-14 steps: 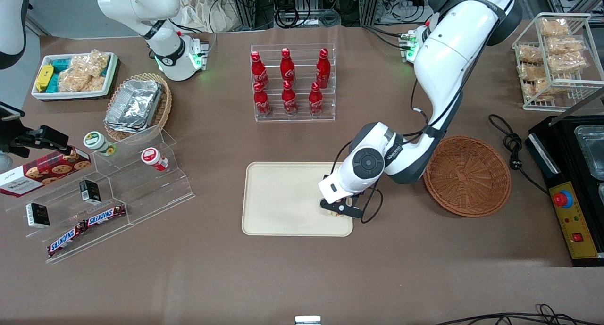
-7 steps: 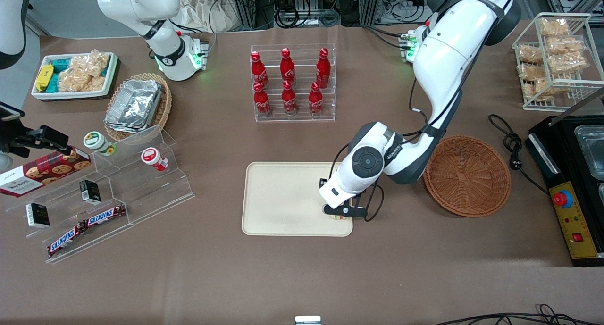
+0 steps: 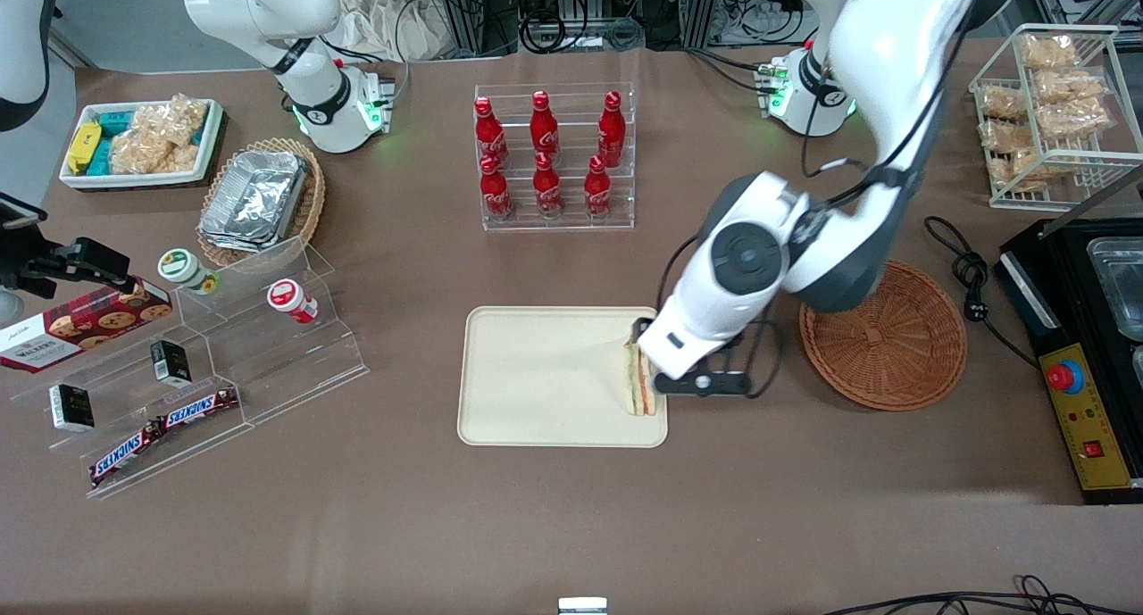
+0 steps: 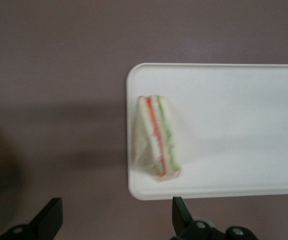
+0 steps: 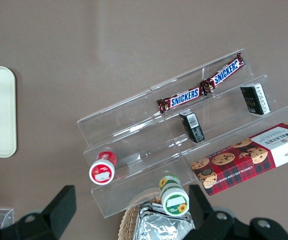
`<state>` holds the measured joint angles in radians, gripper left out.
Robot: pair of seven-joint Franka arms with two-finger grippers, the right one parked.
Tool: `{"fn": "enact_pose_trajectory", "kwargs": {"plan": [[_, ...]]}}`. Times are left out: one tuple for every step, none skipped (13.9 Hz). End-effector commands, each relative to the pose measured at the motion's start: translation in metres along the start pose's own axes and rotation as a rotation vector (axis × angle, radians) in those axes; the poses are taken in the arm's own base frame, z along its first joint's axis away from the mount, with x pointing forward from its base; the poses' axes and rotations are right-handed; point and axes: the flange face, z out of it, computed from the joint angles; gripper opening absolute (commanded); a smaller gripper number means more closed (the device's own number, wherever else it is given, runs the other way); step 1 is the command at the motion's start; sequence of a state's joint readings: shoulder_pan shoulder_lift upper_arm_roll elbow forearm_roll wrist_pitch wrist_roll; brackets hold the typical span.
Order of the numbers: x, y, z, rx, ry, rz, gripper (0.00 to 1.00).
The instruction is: Place sandwich from basket to tray
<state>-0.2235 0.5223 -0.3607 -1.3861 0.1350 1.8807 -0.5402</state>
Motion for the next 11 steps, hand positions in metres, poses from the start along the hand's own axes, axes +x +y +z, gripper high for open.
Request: {"fn": "enact_pose_trajectory", "kwargs": {"plan": [[-0.012,-0.061,-0.058,0.058,-0.038,0.068,0.98],[-0.013,-0.085,-0.076,0.070,-0.051,0.102,0.98],[-0.014,-0.108,-0.095,0.075,-0.050,0.132,0.98],[-0.013,-0.135,-0.115,0.081,-0.032,0.152,0.98],[-0.013,-0.169,-0.138,0.088,-0.010,0.179,0.98],[-0.013,-0.192,-0.147,0.091,-0.009,0.181,0.98],[-0.016,-0.209,-0.158,0.091,0.003,0.169,0.99],[-0.015,-0.222,-0.161,0.095,0.003,0.155,0.99],[-0.014,-0.225,-0.160,0.094,0.002,0.135,0.99],[-0.016,-0.231,-0.160,0.103,-0.020,0.138,0.99],[-0.017,-0.243,-0.160,0.121,-0.035,0.126,0.99]]}}
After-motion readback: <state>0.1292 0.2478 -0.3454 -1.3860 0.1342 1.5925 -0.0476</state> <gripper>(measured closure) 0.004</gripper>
